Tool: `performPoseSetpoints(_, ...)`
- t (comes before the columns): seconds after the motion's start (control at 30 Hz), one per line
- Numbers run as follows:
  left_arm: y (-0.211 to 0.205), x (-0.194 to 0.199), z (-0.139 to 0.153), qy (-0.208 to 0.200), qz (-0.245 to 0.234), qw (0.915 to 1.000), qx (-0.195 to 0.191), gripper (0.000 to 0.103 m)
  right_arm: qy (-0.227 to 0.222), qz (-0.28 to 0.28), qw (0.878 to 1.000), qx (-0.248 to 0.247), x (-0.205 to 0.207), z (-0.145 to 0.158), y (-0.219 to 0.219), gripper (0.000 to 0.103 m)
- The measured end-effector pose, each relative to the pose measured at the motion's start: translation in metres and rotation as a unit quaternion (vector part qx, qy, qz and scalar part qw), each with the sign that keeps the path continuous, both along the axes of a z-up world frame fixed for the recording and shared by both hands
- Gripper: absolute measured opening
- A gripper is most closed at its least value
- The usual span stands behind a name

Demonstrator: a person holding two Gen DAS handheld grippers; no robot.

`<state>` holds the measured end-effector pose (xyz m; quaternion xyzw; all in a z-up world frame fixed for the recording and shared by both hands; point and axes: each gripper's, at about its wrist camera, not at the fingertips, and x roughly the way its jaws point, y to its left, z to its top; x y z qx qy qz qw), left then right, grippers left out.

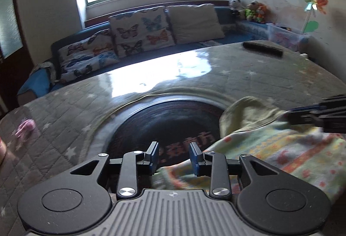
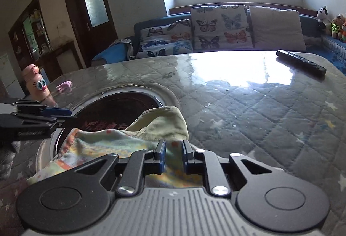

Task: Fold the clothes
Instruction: 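Fold the lifted hem over toward the collar with both grippers and release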

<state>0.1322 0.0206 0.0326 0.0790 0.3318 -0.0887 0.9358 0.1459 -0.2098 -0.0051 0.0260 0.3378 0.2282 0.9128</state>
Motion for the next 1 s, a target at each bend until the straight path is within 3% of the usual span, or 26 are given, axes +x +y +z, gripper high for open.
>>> performPoseSetpoints(0.13, -0.027, 0.007, -0.001, 0.007, -0.035, 0.9993, -0.013, 0.034, 0.030, -0.012, 0.999, 0.001, 0.016, -0.015, 0.001, 0.015)
performPoseSetpoints(0.3, -0.050, 0.022, -0.008, 0.023, -0.065, 0.9971, -0.032, 0.034, 0.009, -0.007, 1.000, -0.002, 0.005, -0.006, -0.001, 0.016)
performPoseSetpoints(0.47, -0.057, 0.040, -0.021, 0.053, -0.071, 0.9949, -0.048, 0.034, -0.002, 0.038, 0.999, -0.011, -0.014, 0.004, 0.006, 0.017)
performPoseSetpoints(1.0, -0.062, 0.039, -0.029, 0.042, -0.060, 0.9968, -0.030, 0.035, -0.029, 0.175, 0.982, -0.071, -0.100, 0.001, 0.050, 0.019)
